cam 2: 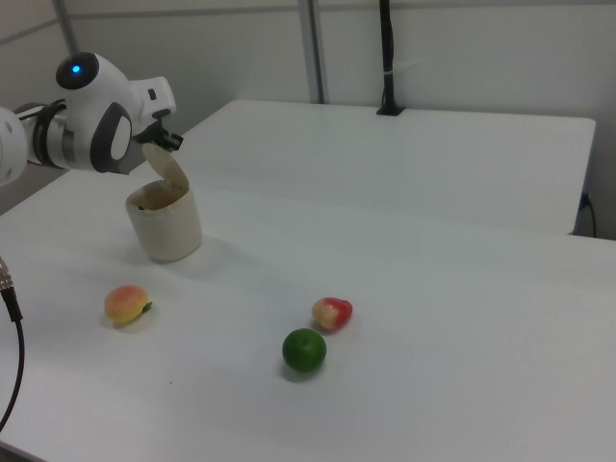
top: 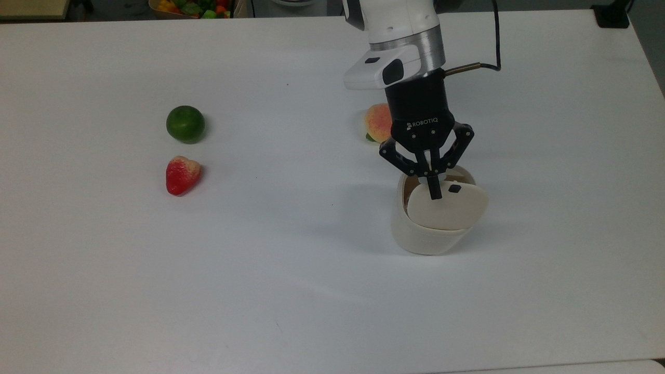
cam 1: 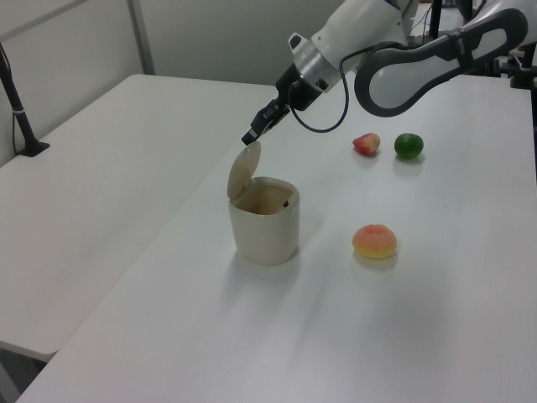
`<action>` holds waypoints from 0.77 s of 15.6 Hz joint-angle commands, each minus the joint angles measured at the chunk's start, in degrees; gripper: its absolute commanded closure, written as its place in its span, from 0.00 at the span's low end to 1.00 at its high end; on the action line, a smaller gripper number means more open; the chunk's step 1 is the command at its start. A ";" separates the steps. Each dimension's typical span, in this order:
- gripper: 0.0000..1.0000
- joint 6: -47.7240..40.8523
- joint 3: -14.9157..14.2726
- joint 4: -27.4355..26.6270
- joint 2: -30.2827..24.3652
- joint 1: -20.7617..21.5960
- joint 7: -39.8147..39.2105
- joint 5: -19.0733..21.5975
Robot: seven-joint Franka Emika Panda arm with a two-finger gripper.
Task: Close garbage bin
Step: 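Push the raised lid down with the gripper fingertips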
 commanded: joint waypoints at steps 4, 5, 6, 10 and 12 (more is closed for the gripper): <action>1.00 -1.04 1.46 -2.06 -0.26 0.10 1.26 -0.98; 1.00 -1.65 1.99 -2.59 -0.52 0.01 1.17 -0.98; 1.00 -2.61 2.26 -3.03 -1.13 -0.08 1.17 -0.98; 1.00 -9.55 2.70 -3.56 -2.28 -0.26 1.00 -0.98; 1.00 -10.36 3.14 -3.74 -2.11 -0.52 1.00 -0.98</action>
